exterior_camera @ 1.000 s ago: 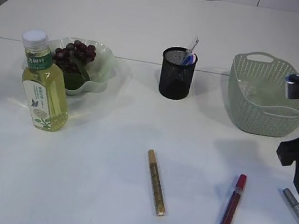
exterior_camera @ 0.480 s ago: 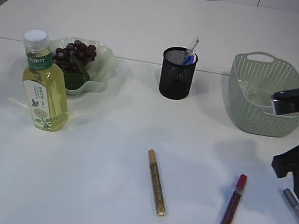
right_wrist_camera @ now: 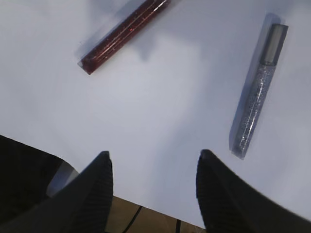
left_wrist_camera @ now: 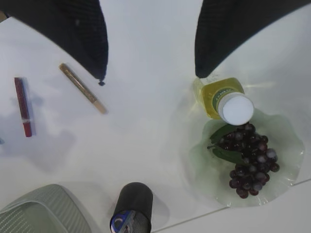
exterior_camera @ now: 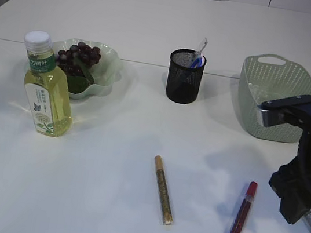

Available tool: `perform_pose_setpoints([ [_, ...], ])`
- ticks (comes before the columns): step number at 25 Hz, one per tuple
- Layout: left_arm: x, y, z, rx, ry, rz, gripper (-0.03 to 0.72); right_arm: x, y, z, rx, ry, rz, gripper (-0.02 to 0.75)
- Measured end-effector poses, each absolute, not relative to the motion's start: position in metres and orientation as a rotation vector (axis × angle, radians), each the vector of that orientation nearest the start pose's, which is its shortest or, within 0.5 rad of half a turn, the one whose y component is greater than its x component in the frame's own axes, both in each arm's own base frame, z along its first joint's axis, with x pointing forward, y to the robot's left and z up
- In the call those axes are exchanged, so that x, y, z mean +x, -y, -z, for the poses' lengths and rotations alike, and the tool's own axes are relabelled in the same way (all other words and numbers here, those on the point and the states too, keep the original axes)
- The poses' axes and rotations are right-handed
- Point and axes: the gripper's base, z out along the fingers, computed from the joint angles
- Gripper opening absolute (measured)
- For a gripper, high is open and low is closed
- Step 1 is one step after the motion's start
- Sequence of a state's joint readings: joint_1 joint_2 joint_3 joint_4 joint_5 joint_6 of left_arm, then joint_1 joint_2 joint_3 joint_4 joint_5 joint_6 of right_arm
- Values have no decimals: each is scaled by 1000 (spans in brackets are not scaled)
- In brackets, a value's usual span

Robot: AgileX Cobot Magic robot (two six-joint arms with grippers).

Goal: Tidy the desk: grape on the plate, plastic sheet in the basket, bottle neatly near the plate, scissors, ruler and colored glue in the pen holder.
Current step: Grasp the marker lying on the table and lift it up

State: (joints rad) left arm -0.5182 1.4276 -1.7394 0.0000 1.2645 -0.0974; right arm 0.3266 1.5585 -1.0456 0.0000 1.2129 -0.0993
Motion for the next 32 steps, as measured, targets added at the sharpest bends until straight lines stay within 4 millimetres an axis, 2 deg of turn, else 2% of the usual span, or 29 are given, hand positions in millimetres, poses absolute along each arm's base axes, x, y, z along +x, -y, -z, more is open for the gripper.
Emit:
perform_pose_setpoints([
  [3, 244, 139, -447, 520, -2434, 263, 421, 256, -78, -231, -657, -3131, 8, 437],
  [7, 245, 140, -439, 526, -2462, 254, 420, 264, -51, -230, -526, -3132, -96, 437],
  [11, 245, 140, -438, 526, -2463, 253, 421, 263, -28, -220, -462, -3136, -190, 437],
  [15, 246, 138, -438, 525, -2459, 224, 421, 264, -21, -213, -505, -3150, -115, 438],
  [21, 247, 136, -439, 524, -2454, 196, 421, 274, -15, -187, -534, -3225, -94, 438],
  [29, 240, 132, -445, 518, -2431, 201, 421, 283, 25, -167, -325, -3211, -326, 438],
  [32, 240, 132, -445, 518, -2431, 199, 421, 285, 27, -165, -310, -3192, -338, 438],
])
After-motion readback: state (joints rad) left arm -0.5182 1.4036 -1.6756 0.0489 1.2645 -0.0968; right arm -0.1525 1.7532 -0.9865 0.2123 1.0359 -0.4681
